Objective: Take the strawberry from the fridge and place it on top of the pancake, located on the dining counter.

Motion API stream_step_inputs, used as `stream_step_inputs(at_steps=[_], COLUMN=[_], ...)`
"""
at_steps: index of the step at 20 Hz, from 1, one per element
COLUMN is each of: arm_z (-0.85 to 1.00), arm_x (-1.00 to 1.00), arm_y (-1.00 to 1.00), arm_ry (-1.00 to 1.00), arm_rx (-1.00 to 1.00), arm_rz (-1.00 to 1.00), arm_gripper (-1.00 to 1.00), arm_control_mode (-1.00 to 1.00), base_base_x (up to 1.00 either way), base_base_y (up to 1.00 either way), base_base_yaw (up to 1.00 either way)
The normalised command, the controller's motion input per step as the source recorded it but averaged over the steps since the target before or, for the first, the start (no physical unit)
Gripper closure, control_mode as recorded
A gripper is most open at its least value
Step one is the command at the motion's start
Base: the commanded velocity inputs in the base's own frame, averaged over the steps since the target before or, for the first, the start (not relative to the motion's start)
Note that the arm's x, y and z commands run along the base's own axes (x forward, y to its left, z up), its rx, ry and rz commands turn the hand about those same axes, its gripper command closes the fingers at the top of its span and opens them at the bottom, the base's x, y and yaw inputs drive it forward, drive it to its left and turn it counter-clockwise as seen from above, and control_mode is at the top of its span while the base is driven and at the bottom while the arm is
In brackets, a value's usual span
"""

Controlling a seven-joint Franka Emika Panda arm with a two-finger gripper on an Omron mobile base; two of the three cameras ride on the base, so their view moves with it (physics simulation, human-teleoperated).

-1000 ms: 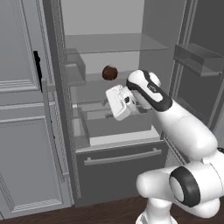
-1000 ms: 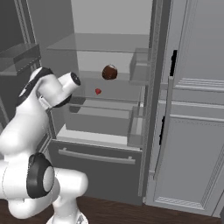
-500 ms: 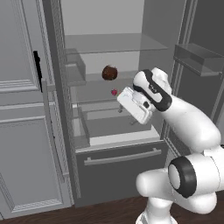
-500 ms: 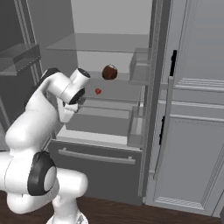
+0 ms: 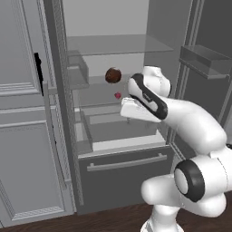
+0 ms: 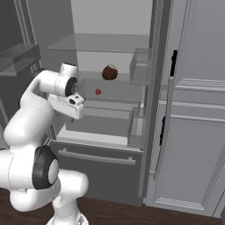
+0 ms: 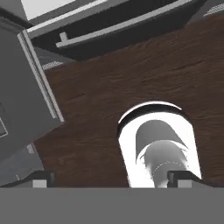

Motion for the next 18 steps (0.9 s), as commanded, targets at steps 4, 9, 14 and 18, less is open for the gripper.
stream_step_inputs(at_steps=[4, 9, 14, 18], arm_z=[-0.85, -0.28, 0.0, 0.0], arm_x=[-0.46, -0.09, 0.0, 0.0], arm_y=[-0.38, -0.33, -0.01, -0.12], arm_ry=[-0.47, -0.32, -0.02, 0.0], arm_rx=[-0.24, 0.0, 0.0, 0.01], arm_rz=[0.62, 0.22, 0.0, 0.0], arm_gripper=[-1.0, -1.0, -1.0, -1.0], arm_control_mode=[-1.0, -1.0, -1.0, -1.0], base_base_x=[0.0, 0.0, 0.0, 0.0], base_base_y=[0.0, 0.0, 0.0, 0.0], base_base_yaw=[0.0, 0.0, 0.0, 0.0])
